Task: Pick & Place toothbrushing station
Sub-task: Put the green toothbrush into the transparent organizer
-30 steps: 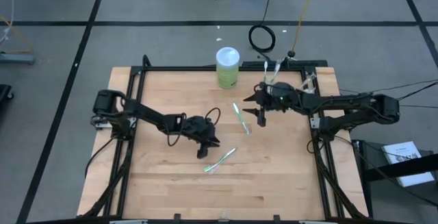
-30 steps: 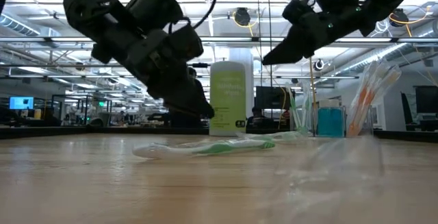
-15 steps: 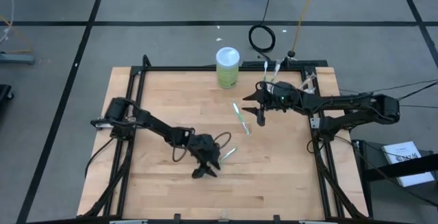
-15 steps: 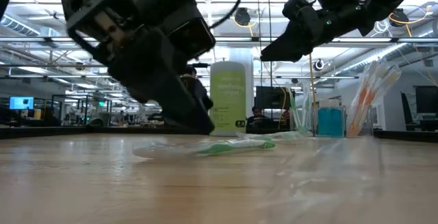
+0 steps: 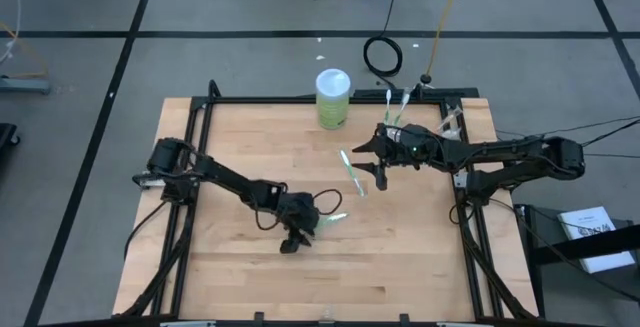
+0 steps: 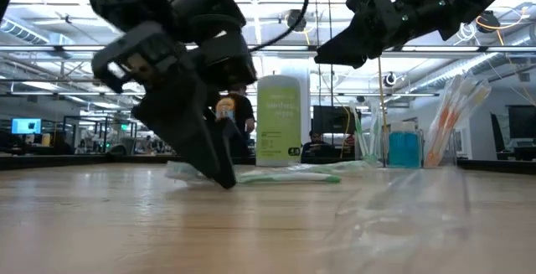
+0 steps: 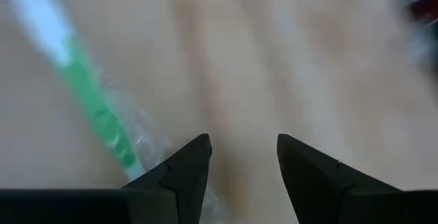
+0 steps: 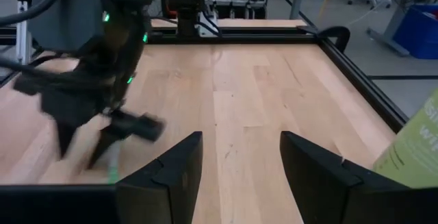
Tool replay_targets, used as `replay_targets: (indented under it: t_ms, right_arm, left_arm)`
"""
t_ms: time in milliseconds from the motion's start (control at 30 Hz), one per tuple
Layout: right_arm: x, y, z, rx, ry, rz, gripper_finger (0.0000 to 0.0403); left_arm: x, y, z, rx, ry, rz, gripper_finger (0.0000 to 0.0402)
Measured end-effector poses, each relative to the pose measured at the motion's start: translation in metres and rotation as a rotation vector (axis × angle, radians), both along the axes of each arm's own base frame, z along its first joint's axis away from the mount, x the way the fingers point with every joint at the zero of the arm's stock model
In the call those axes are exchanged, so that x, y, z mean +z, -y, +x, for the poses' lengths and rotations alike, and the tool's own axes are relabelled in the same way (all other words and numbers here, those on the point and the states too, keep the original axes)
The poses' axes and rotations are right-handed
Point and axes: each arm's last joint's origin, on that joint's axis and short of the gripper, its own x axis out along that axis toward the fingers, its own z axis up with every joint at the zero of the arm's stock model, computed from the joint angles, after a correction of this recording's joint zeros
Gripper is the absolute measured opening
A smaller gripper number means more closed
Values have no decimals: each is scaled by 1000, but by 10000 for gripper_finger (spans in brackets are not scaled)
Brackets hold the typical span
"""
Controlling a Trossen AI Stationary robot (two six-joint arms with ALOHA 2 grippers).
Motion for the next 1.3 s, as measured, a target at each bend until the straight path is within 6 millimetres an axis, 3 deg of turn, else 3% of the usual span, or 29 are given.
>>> replay_targets:
  t_ms: [167,333,433,500,567,667,767,1033,1200,1300]
  right_arm:
    - [0,0,0,-3,0,-1,185]
    - [0,0,0,-4,0,-5,184]
    - [0,0,0,-4,3,-7,185]
    - [0,0,0,-4,3,-7,184]
    - [0,0,0,-4,1,-6,183]
    - [0,0,0,-4,-2,-5,183]
    - [0,0,0,-4,-2,-5,182]
    - [0,0,0,1,-3,-22,180]
    - [0,0,0,3,-4,-30,180]
    - [0,0,0,4,-4,-32,177]
  left_arm:
    - [22,-17,-19,50,-39,361,164]
    - [47,-42,-37,253,-85,794,133]
    - [54,-64,-39,437,-72,948,118]
    - [54,-78,-38,581,-79,884,111]
    - [53,-87,-37,631,-96,703,105]
    - [51,-90,-36,558,-124,449,95]
    - [51,-83,-35,522,-136,329,85]
    - [27,-67,-26,677,-218,229,40]
    - [17,-64,-16,636,-156,234,6]
    - [21,-66,-8,638,-52,246,12]
